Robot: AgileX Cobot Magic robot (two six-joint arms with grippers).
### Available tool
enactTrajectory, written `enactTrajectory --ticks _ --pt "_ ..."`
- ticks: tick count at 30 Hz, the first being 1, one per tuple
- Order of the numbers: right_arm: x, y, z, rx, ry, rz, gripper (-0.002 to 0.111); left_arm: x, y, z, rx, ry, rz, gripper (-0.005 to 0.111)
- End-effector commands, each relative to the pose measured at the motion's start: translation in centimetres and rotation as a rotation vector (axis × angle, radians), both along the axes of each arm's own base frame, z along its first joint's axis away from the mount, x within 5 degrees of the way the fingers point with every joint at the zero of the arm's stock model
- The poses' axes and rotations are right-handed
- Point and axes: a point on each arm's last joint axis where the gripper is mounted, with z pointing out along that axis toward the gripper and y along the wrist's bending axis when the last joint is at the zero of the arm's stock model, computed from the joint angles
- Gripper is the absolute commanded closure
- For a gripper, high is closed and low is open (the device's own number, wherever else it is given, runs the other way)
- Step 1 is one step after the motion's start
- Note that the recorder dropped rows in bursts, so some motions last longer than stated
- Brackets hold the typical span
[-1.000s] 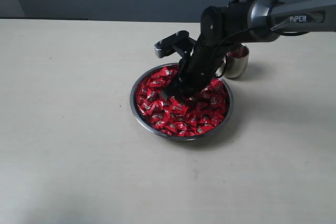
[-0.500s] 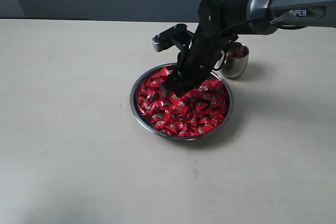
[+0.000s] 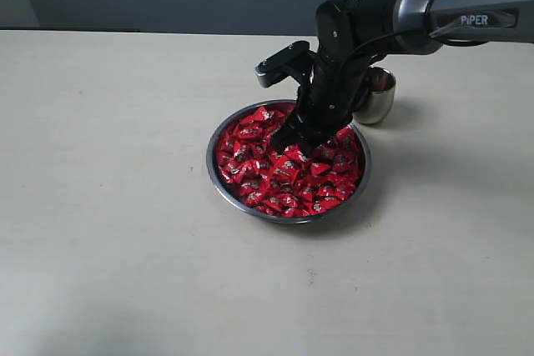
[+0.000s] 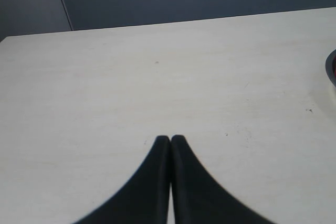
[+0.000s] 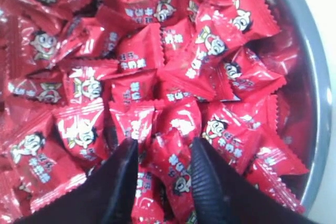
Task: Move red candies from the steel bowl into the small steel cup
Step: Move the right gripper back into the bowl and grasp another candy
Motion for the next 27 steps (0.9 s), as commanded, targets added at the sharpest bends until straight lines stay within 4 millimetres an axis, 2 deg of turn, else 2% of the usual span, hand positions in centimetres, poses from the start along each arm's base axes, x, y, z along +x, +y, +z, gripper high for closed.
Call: enactTrajectory --ticks 1,12,16,20,27 --pt "0.4 -0.2 0.3 0.006 -0.020 -0.005 0.074 0.0 0.0 0.4 0.002 -0.021 0.000 0.106" --pt "0.4 -0.1 0.3 0.011 -0.027 -0.005 0.074 0.0 0.0 0.4 0.002 -0.021 0.000 0.106" --pt "0.5 -0.1 -0.3 0.004 -0.017 -0.005 0.074 0.0 0.0 0.4 0.002 -0.021 0.000 0.106" --pt "0.4 -0.2 -1.7 -0.020 0.022 -0.018 0.074 0.0 0.0 0.4 0.002 -0.021 0.000 0.106" --pt "0.4 -0.2 -1.8 -0.021 0.025 -0.028 0.074 0.0 0.0 0.4 0.002 -0.021 0.000 0.106"
